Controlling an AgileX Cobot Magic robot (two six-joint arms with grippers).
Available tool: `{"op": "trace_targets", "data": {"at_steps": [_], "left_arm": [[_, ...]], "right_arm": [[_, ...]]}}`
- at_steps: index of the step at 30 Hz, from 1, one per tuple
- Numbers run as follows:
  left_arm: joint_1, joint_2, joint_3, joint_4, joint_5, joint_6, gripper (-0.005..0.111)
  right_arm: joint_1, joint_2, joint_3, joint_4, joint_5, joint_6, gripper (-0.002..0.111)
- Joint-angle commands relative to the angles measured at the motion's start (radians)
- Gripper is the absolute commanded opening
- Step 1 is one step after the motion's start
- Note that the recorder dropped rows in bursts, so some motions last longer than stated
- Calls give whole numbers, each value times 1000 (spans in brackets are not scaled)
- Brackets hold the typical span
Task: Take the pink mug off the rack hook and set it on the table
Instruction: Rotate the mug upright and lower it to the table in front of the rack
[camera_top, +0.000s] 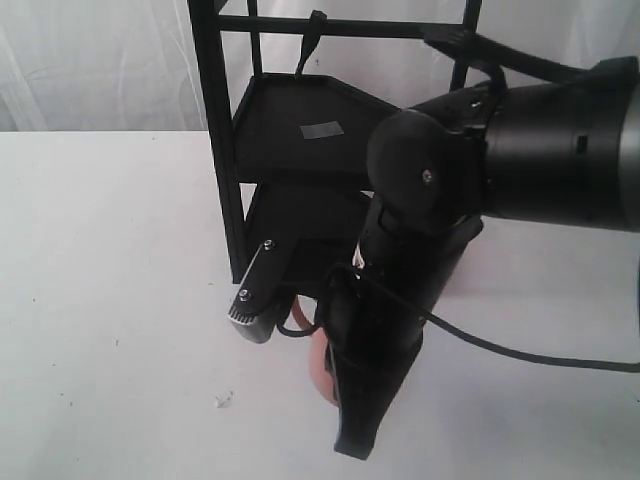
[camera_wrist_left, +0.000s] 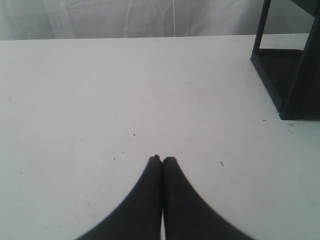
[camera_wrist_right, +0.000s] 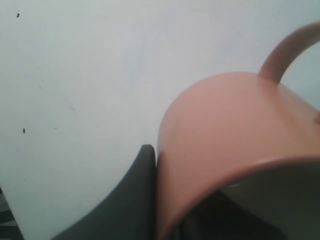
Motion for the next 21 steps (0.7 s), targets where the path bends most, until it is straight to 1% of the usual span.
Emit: {"op": "trace_targets", "data": {"at_steps": [1, 8, 21], "left_arm": [[-2, -5, 5, -9, -4, -2, 0], [-2, -5, 5, -9, -4, -2, 0], [-2, -5, 5, -9, -4, -2, 0]], "right_arm": [[0, 50, -47, 27, 0, -45, 0], [0, 138, -121, 76, 47, -87, 0], [0, 205, -147, 77, 38, -87, 0]]}}
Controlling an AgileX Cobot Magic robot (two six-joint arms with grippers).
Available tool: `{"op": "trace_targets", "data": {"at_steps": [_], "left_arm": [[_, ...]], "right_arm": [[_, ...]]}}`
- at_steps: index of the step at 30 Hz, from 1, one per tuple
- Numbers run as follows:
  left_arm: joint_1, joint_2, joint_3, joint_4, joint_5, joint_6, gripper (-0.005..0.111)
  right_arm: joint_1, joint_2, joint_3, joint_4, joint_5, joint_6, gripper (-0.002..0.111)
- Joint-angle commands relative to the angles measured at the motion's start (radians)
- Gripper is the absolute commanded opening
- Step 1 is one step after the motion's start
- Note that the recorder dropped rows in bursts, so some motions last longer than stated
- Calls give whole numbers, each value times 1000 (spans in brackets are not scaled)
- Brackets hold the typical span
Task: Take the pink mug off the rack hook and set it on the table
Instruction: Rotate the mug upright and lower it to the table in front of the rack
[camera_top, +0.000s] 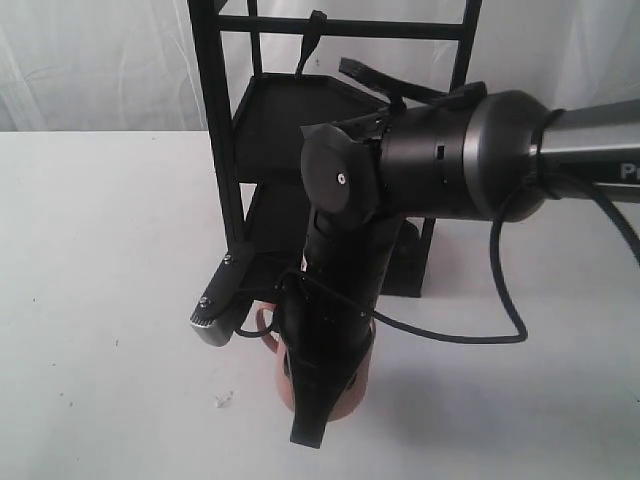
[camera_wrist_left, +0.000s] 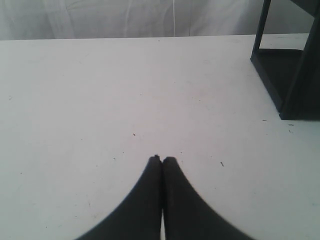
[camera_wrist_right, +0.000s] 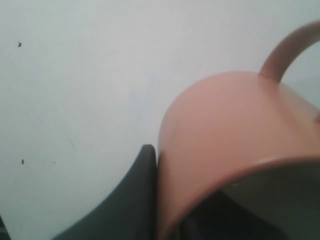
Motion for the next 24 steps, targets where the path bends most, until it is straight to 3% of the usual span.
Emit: {"op": "trace_targets", "data": {"at_steps": [1, 24], "left_arm": [[-2, -5, 5, -9, -4, -2, 0], [-2, -5, 5, -9, -4, -2, 0]], "right_arm": [[0, 18, -9, 4, -4, -12, 0], [0, 33, -9, 4, -62, -3, 0]]}}
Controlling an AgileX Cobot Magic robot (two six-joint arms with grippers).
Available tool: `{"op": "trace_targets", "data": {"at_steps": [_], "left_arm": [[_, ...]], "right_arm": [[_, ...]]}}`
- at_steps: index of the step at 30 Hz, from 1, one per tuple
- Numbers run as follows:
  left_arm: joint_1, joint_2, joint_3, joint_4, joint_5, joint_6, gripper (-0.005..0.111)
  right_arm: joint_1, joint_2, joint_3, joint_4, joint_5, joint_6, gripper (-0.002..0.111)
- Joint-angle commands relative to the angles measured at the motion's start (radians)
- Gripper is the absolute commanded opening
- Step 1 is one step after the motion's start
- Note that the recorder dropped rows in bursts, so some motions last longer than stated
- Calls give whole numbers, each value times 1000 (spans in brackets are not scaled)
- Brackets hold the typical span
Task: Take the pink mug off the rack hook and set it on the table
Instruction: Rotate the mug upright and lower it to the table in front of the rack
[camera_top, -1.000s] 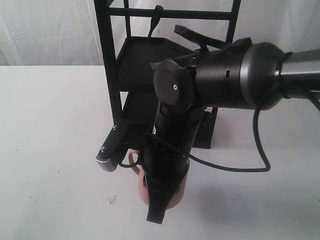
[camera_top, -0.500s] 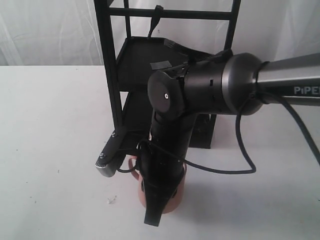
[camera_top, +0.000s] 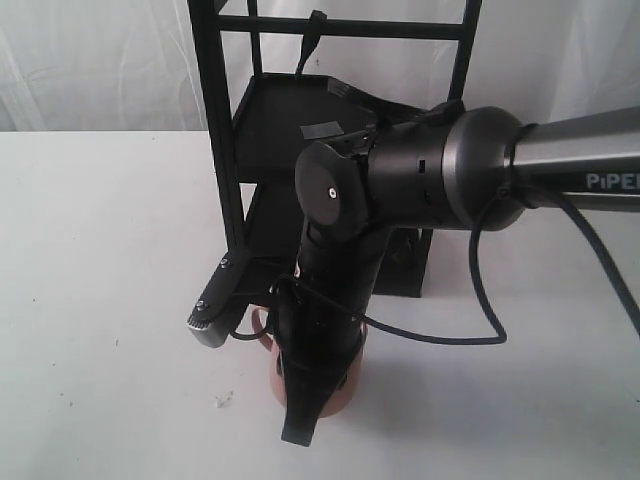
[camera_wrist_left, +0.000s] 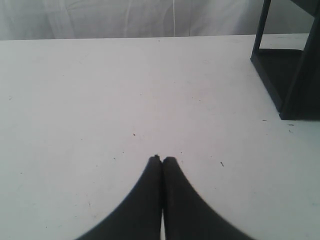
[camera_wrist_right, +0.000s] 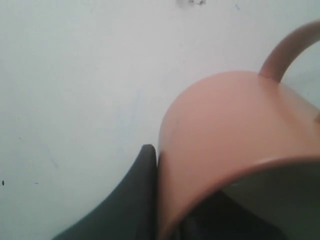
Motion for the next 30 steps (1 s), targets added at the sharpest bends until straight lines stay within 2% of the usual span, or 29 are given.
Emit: {"op": "trace_targets", "data": {"at_steps": [1, 19, 25, 30], "left_arm": [[-2, -5, 5, -9, -4, -2, 0], [-2, -5, 5, -9, -4, -2, 0], [-2, -5, 5, -9, -4, -2, 0], [-2, -5, 5, -9, -4, -2, 0]], "right_arm": [[0, -2, -9, 4, -1, -1, 0], [0, 40, -9, 6, -3, 7, 0], [0, 40, -9, 6, -2, 7, 23], [0, 25, -9, 6, 1, 7, 25]]}}
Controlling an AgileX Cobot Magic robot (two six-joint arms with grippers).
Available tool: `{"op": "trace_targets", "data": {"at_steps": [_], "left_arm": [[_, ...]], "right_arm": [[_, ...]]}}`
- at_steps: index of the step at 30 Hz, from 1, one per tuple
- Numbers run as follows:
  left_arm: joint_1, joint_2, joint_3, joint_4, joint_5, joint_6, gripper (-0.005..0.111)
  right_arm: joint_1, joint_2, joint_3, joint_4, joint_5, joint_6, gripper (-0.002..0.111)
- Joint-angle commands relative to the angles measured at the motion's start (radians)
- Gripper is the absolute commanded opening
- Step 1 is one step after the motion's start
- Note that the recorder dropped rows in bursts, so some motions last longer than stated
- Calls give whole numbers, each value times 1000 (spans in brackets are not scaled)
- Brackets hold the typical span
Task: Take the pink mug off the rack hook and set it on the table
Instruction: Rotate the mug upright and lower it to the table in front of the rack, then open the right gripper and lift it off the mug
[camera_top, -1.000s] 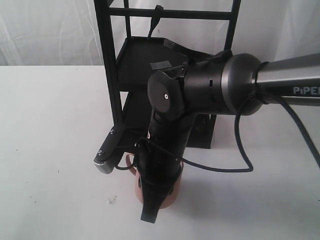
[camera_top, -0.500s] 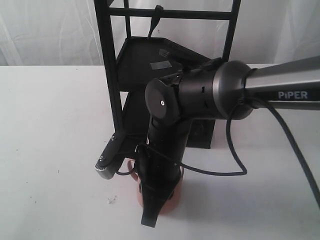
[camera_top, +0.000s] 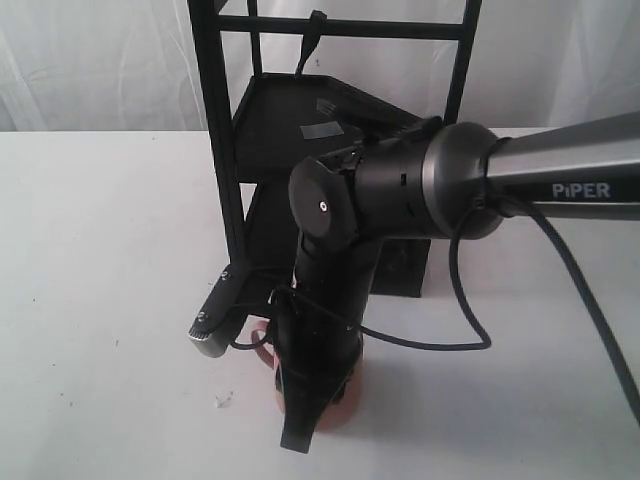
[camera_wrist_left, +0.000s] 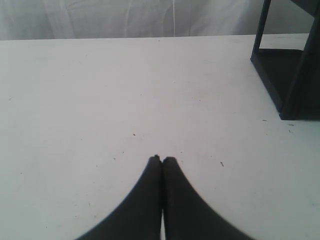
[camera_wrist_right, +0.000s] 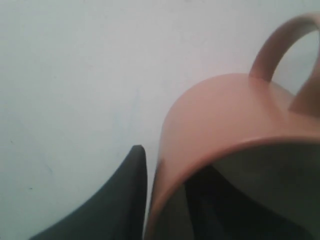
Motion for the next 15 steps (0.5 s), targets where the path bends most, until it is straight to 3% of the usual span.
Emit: {"op": "trace_targets", "data": {"at_steps": [1, 15], "left_arm": [[-2, -5, 5, -9, -4, -2, 0], [-2, -5, 5, -9, -4, -2, 0]], "right_arm": [[0, -25, -3, 6, 6, -3, 25], [0, -177, -3, 2, 42, 31, 25]]}}
